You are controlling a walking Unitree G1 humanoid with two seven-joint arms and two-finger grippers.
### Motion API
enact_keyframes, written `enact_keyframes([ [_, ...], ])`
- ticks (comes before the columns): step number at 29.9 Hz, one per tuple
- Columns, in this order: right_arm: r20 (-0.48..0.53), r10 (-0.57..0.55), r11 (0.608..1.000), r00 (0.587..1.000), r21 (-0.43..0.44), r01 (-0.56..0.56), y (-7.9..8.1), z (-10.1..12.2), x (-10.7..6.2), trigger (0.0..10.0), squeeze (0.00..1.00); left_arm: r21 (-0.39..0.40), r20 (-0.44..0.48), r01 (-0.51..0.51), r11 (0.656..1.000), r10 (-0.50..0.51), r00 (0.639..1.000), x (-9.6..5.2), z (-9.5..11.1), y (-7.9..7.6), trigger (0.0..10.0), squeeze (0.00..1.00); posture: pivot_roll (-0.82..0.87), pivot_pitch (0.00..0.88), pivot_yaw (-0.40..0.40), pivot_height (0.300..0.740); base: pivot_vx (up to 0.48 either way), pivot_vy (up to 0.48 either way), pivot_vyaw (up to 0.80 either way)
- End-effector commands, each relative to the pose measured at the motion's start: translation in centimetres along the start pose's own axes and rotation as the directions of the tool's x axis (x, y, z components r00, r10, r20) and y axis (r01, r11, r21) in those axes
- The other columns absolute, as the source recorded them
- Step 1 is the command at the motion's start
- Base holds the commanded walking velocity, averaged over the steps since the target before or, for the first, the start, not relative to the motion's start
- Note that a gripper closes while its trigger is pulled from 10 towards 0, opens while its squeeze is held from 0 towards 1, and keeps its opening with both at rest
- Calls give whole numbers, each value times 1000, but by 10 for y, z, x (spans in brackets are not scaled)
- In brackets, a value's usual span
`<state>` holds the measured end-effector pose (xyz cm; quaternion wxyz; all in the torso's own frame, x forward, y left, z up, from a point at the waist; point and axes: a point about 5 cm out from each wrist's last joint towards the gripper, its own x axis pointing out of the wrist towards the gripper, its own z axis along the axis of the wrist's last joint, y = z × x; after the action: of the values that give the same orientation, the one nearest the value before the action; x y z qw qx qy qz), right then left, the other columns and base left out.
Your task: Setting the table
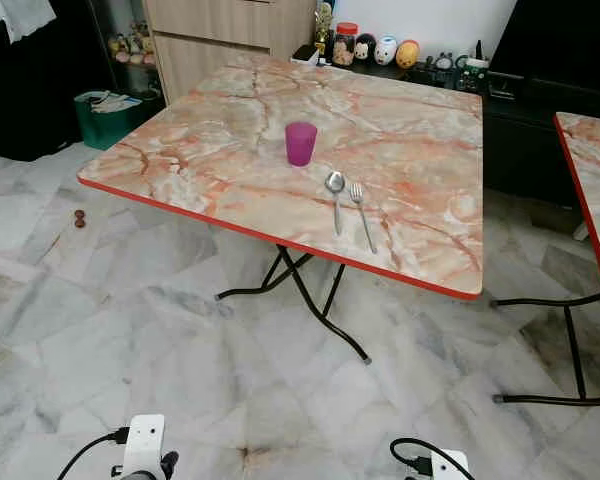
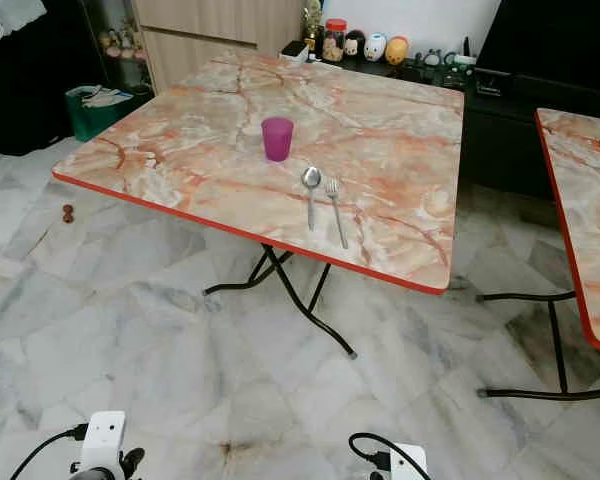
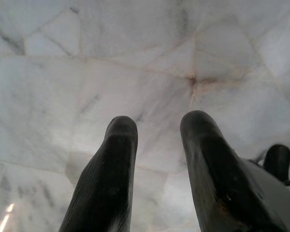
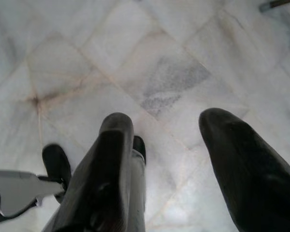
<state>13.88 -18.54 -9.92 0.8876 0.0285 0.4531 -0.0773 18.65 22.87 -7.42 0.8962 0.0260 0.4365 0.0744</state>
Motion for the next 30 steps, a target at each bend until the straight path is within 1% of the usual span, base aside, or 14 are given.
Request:
enact_keyframes([
  [1, -24, -8, 1000, 1000, 17, 9, -2, -5, -1, 10000, 0, -10, -25, -17, 1000, 17, 1000, -1, -4, 4, 10000, 0, 93, 0, -37, 731, 0, 469, -744],
  [4, -18, -7, 1000, 1000, 13, 7, -2, -5, -1, 10000, 0, -9, -23, -19, 1000, 19, 1000, -1, -4, 4, 10000, 0, 94, 0, -36, 731, 0, 469, -731],
  [8, -11, -16, 999, 1000, 28, 17, -2, -4, -1, 10000, 0, -6, -21, -19, 1000, 19, 1000, -1, -3, 5, 10000, 0, 91, 0, -31, 731, 0, 415, 0],
  [17, -9, -12, 999, 1000, 31, 13, -2, -3, -1, 10000, 0, -2, -7, -16, 1000, 16, 1000, 0, 1, 4, 10000, 0, 90, 0, -29, 731, 0, 404, 0],
  [20, -9, -11, 999, 1000, 31, 11, -2, -3, -1, 10000, 0, 18, 8, -13, 1000, 13, 1000, 1, 4, 2, 10000, 0, 90, 0, -29, 731, 0, 0, 0],
  [23, -5, -11, 999, 1000, 34, 11, -2, -2, -1, 10000, 0, 4, 29, -4, 1000, 4, 1000, 2, 9, 0, 10000, 0, 89, 0, -31, 731, 0, 0, 0],
  [30, -6, -11, 1000, 1000, 29, 12, -3, -2, -1, 10000, 0, -6, 38, 4, 1000, -4, 999, 2, 12, -3, 10000, 0, 97, 0, -39, 731, 0, 0, 0],
])
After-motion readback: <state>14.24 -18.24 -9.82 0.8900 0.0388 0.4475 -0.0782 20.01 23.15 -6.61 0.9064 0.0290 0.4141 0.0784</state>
